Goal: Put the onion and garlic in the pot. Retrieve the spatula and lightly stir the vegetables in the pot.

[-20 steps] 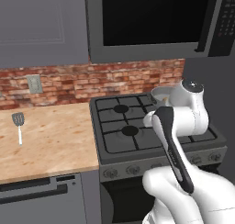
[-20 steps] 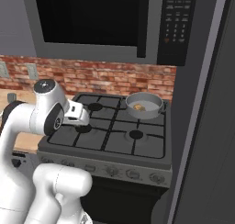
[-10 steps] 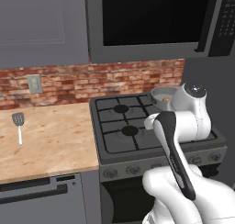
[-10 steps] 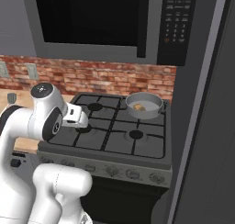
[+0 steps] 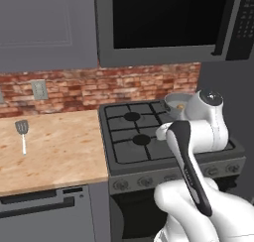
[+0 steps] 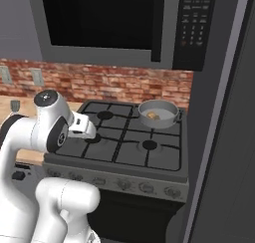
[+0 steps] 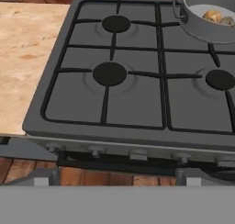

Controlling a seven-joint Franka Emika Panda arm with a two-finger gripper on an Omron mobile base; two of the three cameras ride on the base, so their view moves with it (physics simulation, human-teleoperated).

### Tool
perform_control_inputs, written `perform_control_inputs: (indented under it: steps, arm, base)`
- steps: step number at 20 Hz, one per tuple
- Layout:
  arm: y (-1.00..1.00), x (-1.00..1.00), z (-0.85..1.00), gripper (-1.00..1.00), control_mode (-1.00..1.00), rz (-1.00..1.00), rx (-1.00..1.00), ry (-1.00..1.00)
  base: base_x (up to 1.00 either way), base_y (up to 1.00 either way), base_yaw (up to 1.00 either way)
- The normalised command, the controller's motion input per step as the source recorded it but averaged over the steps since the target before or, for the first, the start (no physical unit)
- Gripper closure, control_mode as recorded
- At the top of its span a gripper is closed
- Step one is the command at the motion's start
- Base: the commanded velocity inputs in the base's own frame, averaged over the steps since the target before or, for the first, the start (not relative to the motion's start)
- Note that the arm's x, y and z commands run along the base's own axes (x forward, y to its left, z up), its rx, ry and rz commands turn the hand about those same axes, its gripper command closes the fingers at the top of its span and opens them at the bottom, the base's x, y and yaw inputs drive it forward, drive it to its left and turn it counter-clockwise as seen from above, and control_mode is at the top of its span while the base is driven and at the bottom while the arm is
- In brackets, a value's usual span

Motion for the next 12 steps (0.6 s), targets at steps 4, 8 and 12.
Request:
perform_control_inputs:
  steps: [4,8,12]
  arm:
    - [0.0,0.0,0.0,-1.0,1.0,0.0,0.0,0.0]
    - [0.0,0.0,0.0,-1.0,1.0,0.0,0.0,0.0]
    - [0.0,0.0,0.0,-1.0,1.0,0.0,0.0,0.0]
  base:
    - [-0.39,0.83,0.04]
    - [-0.14,0.86,0.0]
    - [-0.01,0.69,0.0]
